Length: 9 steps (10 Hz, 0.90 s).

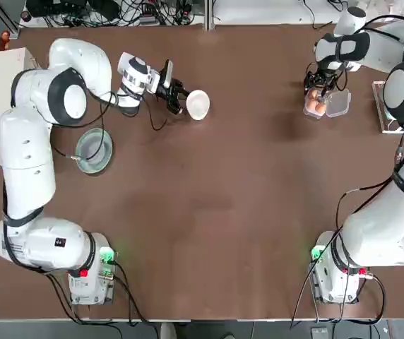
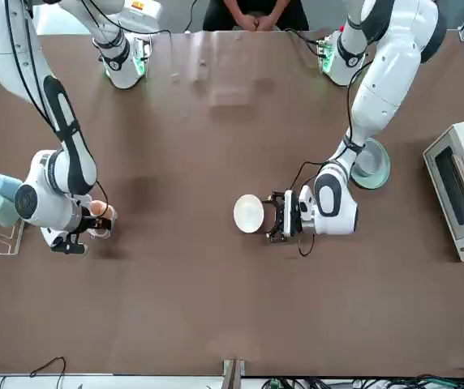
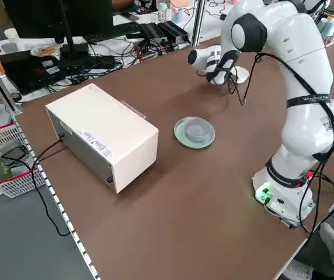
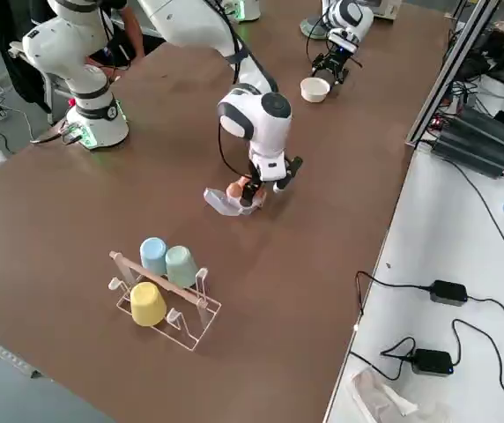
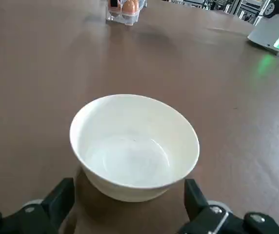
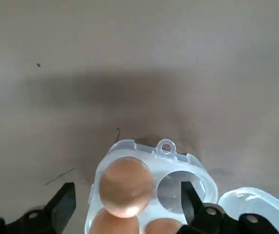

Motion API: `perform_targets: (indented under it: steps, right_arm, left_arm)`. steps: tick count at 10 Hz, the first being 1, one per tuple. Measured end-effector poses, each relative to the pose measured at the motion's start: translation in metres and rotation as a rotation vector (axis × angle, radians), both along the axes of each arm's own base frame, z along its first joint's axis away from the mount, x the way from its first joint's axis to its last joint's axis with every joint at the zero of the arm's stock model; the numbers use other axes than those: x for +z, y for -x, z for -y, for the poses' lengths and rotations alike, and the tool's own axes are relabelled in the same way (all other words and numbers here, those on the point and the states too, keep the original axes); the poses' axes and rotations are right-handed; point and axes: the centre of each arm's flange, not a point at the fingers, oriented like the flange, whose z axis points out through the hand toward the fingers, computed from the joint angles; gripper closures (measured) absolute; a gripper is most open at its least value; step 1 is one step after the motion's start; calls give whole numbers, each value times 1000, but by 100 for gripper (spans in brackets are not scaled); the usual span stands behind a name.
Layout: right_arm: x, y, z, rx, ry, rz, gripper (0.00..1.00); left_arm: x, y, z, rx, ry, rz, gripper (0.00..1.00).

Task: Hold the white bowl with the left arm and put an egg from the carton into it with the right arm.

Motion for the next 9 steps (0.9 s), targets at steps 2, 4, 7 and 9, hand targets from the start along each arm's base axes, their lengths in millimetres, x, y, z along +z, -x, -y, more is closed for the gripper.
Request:
perform_targets:
  steps: [2,4,7,9]
  right_arm:
    - [2,1,0,1,0,-2,7]
    - [1,2,0,1,0,-4,11]
    - [1,2,0,0,0,-3,11]
    - [1,1,0,0,0,3,12]
  left_arm:
    - [-4,-1,1,0,5,9,1]
    - [-6,-2,2,-7,9,22,1]
    - [-6,-1,4,-6,15,25,1]
    - [-7,0,6,-4,17,22,2]
